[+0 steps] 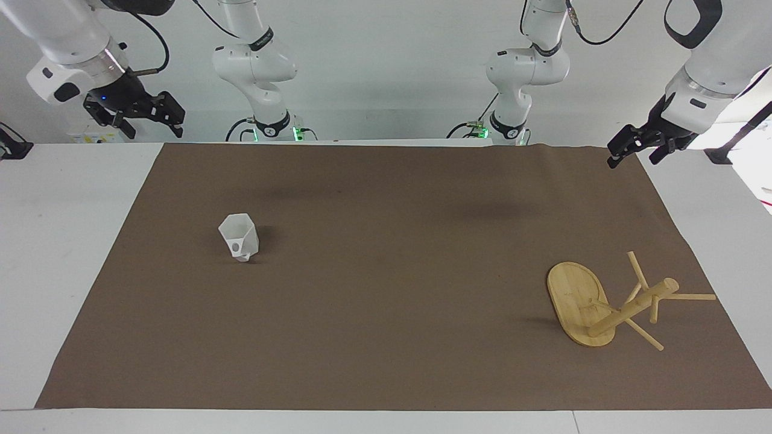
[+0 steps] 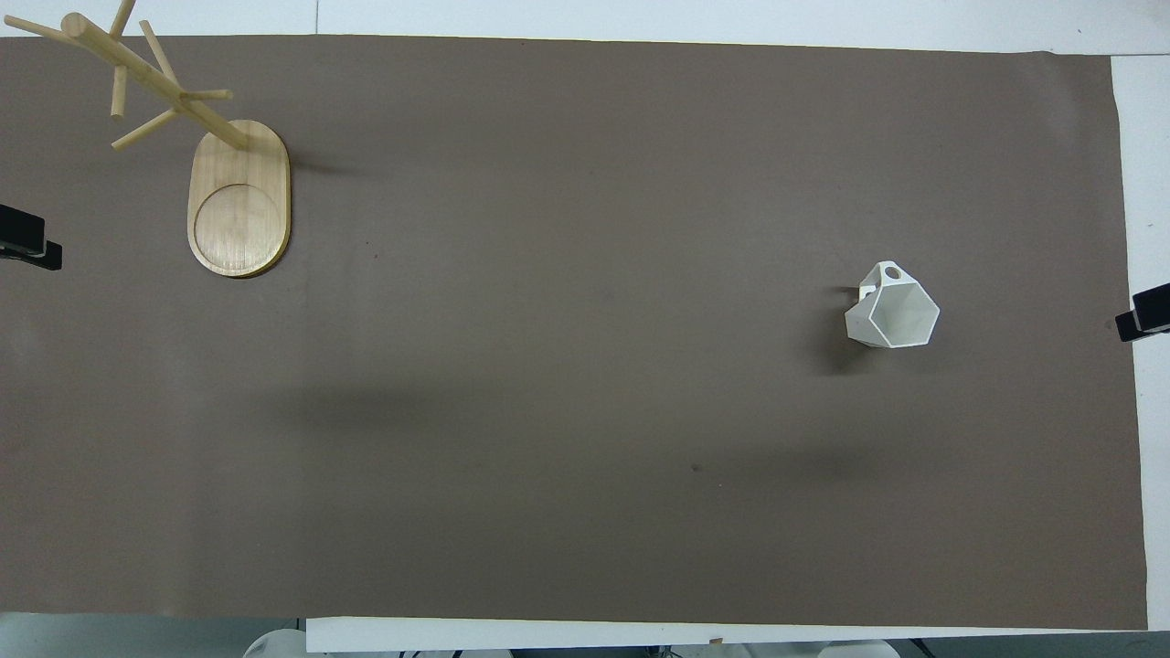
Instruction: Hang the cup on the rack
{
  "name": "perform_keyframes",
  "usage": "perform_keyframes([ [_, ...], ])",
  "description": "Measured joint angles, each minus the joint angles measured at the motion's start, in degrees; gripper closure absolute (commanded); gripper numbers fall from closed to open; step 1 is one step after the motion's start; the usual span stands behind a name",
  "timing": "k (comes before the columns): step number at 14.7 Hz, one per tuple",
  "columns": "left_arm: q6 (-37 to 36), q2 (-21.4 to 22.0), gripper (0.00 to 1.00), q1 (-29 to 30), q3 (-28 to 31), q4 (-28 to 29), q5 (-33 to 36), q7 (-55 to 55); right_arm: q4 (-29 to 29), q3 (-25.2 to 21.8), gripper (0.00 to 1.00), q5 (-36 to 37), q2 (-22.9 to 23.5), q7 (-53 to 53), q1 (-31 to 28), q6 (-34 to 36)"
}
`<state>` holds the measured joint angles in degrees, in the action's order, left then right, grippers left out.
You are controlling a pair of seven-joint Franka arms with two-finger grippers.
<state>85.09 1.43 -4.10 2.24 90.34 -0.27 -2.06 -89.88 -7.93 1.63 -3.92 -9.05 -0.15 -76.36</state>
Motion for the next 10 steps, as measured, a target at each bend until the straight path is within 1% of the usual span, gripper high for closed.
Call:
perform_keyframes([
  [7, 0.0, 0.0, 0.0, 0.0, 0.0, 0.0, 0.0, 0.0, -0.03, 0.09, 0.0, -0.01, -0.02, -0.3, 0.02, 0.01],
  [8, 0.0, 0.0, 0.0, 0.0, 0.0, 0.0, 0.0, 0.0, -0.03, 0.18, 0.0, -0.03, -0.03, -1.8, 0.06, 0.01],
  [10, 0.0, 0.0, 0.0, 0.0, 0.0, 0.0, 0.0, 0.0, -0.02, 0.3, 0.0, -0.05, -0.04, -8.63, 0.1, -0.3],
])
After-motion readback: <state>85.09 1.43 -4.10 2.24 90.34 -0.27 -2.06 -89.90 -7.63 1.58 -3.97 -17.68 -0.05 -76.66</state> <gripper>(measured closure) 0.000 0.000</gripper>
